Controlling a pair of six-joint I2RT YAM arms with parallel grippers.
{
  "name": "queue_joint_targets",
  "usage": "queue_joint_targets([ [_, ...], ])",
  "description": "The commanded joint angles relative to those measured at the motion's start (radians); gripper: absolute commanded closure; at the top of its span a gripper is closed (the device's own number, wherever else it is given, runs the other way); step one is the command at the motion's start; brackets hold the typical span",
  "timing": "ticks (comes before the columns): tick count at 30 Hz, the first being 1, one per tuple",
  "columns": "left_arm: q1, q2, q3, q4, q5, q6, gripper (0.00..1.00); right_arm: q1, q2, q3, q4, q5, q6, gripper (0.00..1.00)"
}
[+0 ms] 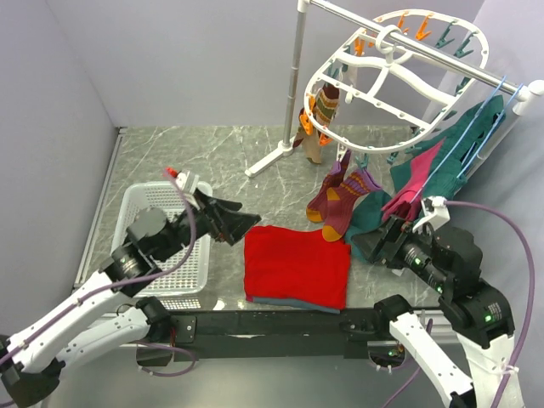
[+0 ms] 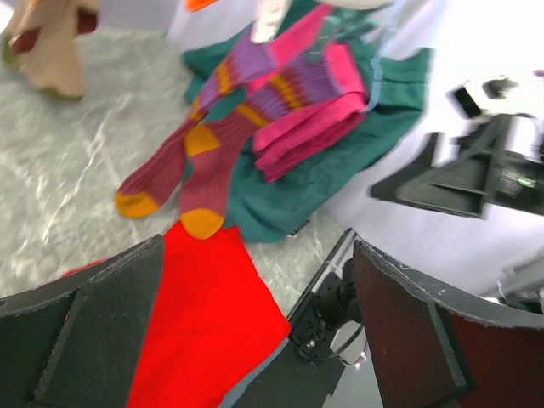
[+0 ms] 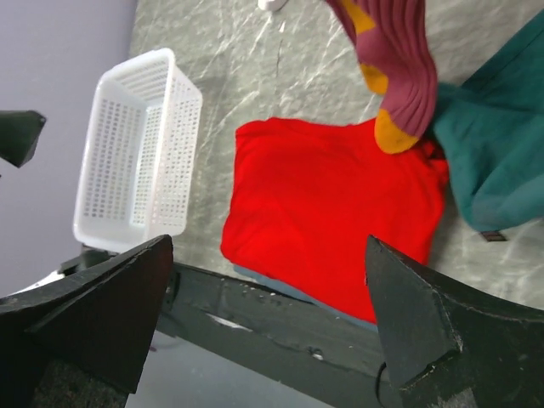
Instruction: Remove the socks clipped to the hanger
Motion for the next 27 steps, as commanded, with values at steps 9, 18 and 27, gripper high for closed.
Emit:
queue_joint_targets([
  [9,-0.003,0.062,-0.023,0.03,0.026,-0.134,0.04,-0.002,0.148,0.203,-0.057,0.091,-0.154,0.0],
  [18,-0.003,0.174,0.023,0.084,0.104,-0.165,0.04,-0.002,0.267,0.349,-0.031,0.138,-0.203,0.0],
  [27,-0.003,0.25,-0.071,0.339,0.268,-0.189,0.02,-0.002,0.424,0.464,0.07,0.187,-0.321,0.0],
])
